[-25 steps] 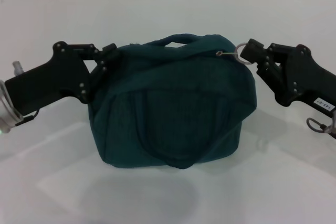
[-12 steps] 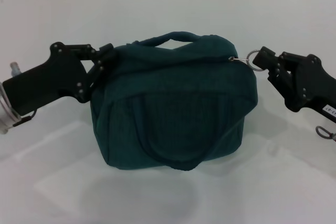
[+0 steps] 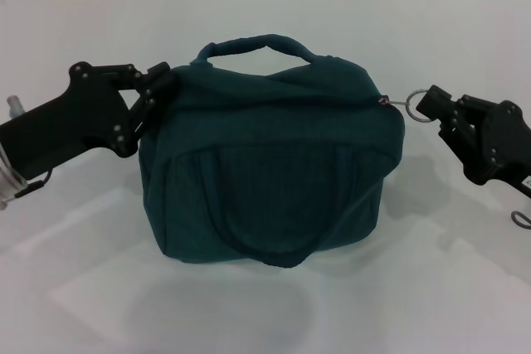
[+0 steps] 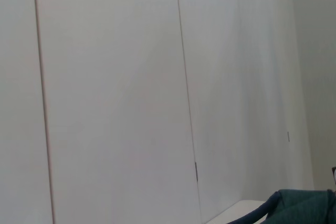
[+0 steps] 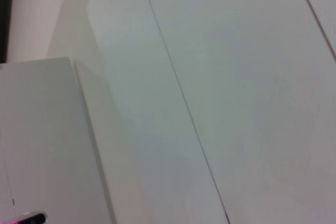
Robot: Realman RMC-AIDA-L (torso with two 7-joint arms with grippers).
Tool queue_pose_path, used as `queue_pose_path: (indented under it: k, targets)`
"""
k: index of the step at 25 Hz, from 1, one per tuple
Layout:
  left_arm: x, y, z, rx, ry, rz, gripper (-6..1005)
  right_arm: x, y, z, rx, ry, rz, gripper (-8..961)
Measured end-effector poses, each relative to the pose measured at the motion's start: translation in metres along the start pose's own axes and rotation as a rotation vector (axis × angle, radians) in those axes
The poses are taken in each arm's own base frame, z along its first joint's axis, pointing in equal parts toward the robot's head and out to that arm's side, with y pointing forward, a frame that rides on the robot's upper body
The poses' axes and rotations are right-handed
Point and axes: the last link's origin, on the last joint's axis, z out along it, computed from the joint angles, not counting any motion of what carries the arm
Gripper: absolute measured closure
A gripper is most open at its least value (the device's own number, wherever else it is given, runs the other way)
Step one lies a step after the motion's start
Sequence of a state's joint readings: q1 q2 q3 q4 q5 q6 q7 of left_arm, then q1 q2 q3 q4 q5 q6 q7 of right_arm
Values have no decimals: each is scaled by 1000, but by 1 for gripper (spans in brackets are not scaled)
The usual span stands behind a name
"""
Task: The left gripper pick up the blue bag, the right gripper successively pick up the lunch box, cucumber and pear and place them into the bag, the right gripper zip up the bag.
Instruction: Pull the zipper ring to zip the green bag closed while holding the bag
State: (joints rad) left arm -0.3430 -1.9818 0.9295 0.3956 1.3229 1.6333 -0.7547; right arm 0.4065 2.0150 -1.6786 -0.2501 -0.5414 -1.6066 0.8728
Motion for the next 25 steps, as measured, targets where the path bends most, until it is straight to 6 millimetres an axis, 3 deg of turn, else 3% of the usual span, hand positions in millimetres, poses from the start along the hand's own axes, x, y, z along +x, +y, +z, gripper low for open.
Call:
queue_pose_path:
  k: [25]
  targets:
    - [1,-3,-1,16,3,3,945,18,-14,-11,110,120,18,944]
